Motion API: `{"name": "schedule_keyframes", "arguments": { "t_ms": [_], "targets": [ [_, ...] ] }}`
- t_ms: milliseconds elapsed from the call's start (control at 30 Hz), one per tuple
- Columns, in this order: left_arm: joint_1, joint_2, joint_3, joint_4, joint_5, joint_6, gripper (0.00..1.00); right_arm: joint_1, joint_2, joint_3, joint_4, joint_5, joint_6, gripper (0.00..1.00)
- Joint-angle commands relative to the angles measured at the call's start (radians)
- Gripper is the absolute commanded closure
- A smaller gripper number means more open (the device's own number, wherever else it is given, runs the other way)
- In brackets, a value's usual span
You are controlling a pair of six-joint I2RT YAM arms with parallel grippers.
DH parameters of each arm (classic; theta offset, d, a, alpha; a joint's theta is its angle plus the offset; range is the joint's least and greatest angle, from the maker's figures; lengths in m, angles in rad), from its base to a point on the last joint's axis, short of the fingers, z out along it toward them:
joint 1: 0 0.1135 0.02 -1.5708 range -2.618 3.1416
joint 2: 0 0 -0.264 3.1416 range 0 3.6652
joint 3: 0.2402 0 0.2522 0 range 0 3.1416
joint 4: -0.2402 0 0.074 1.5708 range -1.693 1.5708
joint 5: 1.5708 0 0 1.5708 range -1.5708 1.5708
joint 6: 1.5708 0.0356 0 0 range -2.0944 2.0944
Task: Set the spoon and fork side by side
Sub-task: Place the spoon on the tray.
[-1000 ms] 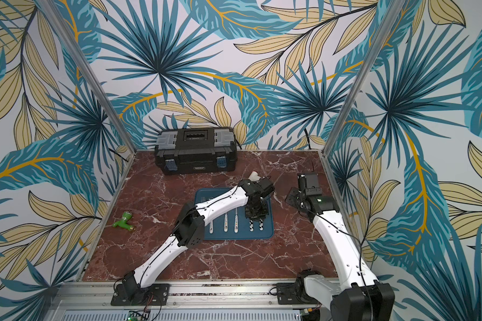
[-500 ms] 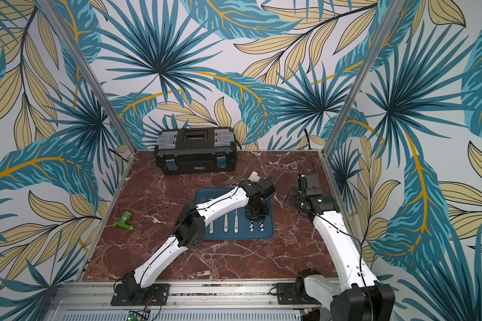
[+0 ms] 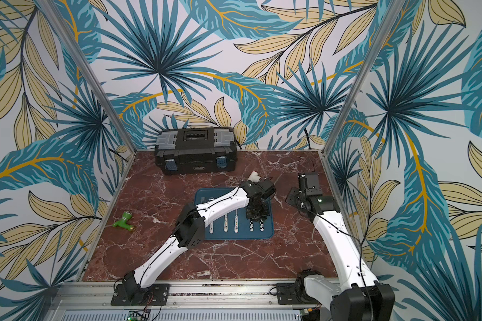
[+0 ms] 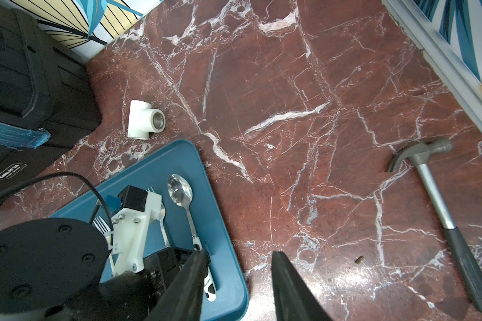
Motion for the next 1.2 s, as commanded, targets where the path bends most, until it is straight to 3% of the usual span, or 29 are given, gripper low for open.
{"name": "schedule_keyframes", "arguments": {
  "t_ms": [0, 367, 1167],
  "targets": [
    [0.002, -0.002, -0.018, -0.003, -0.029, -0.006, 0.74, -0.004, -0.018, -0.017, 0.010, -0.007, -0.010, 0.54],
    [0.002, -0.035, -0.012, -0.016, -0.079, 0.004, 0.69, -0.004, -0.018, -0.017, 0.009, -0.009, -0.010, 0.54],
    [-0.005, -0.058, 0.068, -0.029, -0.116, 0.058, 0.69, -0.004, -0.020, -0.016, 0.008, -0.003, -0.010, 0.54]
  ]
}}
